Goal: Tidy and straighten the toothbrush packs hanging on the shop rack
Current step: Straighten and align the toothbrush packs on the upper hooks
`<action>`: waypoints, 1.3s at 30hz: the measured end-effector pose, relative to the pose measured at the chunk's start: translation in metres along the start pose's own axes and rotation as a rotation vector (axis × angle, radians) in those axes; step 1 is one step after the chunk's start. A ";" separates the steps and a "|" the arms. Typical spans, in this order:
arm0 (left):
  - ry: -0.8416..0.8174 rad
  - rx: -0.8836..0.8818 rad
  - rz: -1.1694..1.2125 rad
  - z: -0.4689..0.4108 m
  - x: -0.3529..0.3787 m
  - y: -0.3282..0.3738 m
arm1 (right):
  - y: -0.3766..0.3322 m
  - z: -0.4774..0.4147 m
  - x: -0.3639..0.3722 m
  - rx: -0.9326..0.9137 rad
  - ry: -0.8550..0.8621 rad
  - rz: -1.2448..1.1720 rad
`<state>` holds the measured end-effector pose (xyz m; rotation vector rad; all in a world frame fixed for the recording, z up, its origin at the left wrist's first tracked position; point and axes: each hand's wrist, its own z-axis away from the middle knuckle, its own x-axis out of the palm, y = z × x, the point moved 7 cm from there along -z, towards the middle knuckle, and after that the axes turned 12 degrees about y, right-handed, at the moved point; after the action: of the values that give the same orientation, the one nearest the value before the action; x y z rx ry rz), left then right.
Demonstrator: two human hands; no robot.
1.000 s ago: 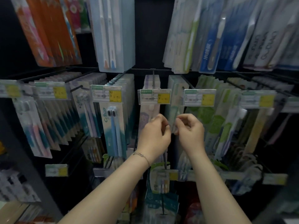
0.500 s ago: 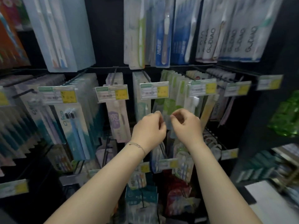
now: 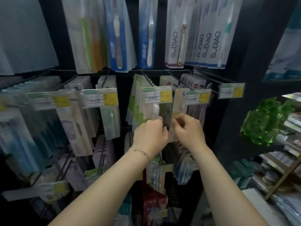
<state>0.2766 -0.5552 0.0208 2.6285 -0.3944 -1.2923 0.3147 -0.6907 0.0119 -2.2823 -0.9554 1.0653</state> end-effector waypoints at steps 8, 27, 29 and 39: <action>0.014 -0.089 0.066 -0.029 0.034 0.036 | 0.051 -0.038 -0.008 0.044 -0.025 -0.079; 0.114 -0.482 0.614 -0.060 0.084 0.010 | 0.085 -0.069 0.031 0.288 -0.105 -0.660; 0.173 -0.508 0.651 -0.063 0.082 0.006 | 0.085 -0.071 0.036 0.329 -0.139 -0.670; 0.244 -0.419 0.774 -0.066 0.078 0.008 | 0.088 -0.082 0.052 0.483 -0.280 -0.683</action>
<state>0.3737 -0.5839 0.0046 1.9307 -0.8724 -0.6914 0.4391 -0.7190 -0.0196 -1.2927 -1.2859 1.1450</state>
